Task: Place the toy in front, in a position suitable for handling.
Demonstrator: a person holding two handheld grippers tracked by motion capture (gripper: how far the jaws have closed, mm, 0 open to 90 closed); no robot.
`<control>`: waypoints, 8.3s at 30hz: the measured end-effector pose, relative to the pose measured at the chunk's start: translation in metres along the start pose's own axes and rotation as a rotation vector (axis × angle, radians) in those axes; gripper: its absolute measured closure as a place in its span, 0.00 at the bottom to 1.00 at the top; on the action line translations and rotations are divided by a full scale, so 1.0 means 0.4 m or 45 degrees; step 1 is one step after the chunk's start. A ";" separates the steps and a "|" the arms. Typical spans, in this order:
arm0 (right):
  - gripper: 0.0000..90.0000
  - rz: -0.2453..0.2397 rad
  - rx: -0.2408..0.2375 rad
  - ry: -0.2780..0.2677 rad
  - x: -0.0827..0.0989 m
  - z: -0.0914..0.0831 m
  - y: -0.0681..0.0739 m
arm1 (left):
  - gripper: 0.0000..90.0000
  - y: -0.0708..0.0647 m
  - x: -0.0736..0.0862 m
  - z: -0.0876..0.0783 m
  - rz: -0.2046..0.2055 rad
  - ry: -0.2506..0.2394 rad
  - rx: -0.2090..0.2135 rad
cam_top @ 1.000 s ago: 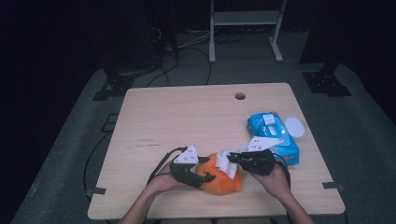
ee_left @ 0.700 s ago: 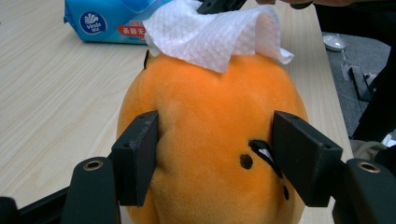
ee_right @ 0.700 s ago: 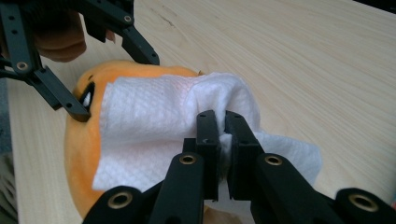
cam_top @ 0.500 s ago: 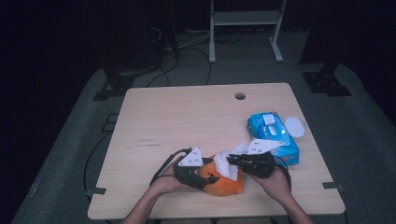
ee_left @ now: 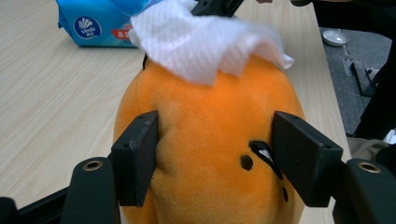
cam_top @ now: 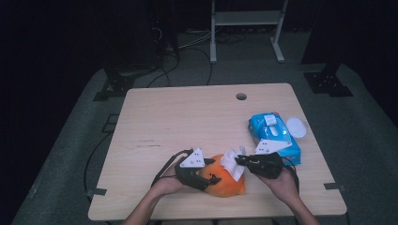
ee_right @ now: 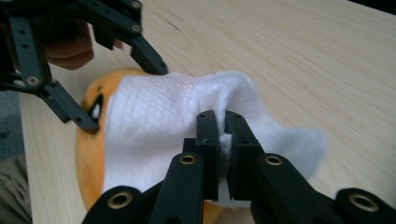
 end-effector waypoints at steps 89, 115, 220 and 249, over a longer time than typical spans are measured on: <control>0.93 -0.103 -0.022 0.010 0.003 0.002 0.057 | 0.34 0.084 0.035 -0.009 -0.307 -0.011 -0.042; 0.94 -0.212 -0.081 -0.001 -0.084 0.073 0.122 | 0.39 0.045 0.017 -0.015 -0.031 0.010 -0.057; 0.94 -0.155 -0.049 -0.065 -0.076 0.000 0.081 | 0.38 0.030 0.002 -0.026 -0.046 -0.071 0.022; 0.94 -0.239 -0.062 -0.011 -0.113 0.019 0.091 | 0.33 0.017 -0.034 -0.002 -0.005 -0.088 -0.013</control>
Point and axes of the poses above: each handheld gripper's, and its own axes: z roughly forward along the jaws, x roughly out of its underside, y roughly to its left, the point moved 10 cm from there along z, roughly forward along the jaws, and after that the axes turned 9 degrees about -z, right-handed, at the moved point
